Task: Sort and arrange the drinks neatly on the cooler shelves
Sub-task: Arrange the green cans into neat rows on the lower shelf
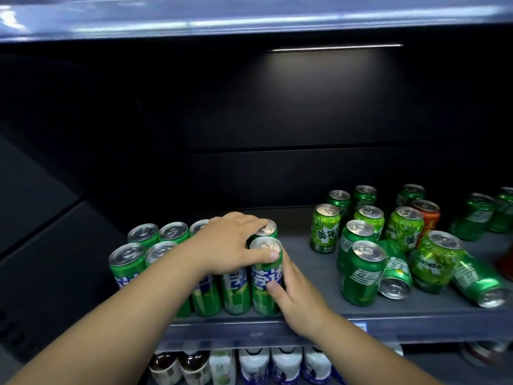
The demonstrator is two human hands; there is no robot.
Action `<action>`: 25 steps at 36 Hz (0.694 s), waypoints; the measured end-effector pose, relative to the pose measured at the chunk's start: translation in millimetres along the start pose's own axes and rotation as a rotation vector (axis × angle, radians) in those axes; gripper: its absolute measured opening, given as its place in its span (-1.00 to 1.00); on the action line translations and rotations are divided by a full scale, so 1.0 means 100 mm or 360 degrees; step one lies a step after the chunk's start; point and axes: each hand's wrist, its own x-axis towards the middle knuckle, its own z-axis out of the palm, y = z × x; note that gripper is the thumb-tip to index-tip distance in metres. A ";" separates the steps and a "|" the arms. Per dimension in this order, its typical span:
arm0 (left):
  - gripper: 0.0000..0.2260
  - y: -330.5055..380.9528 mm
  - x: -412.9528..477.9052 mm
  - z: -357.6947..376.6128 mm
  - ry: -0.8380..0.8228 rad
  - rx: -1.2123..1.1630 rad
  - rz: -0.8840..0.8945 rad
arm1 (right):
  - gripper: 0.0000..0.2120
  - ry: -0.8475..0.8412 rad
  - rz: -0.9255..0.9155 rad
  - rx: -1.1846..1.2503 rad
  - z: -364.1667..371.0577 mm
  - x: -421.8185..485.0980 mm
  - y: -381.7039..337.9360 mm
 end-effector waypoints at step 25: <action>0.02 0.00 0.01 0.00 0.0077 -0.0083 -0.0023 | -0.23 0.0084 0.0162 0.0130 -0.06 -0.07 -0.02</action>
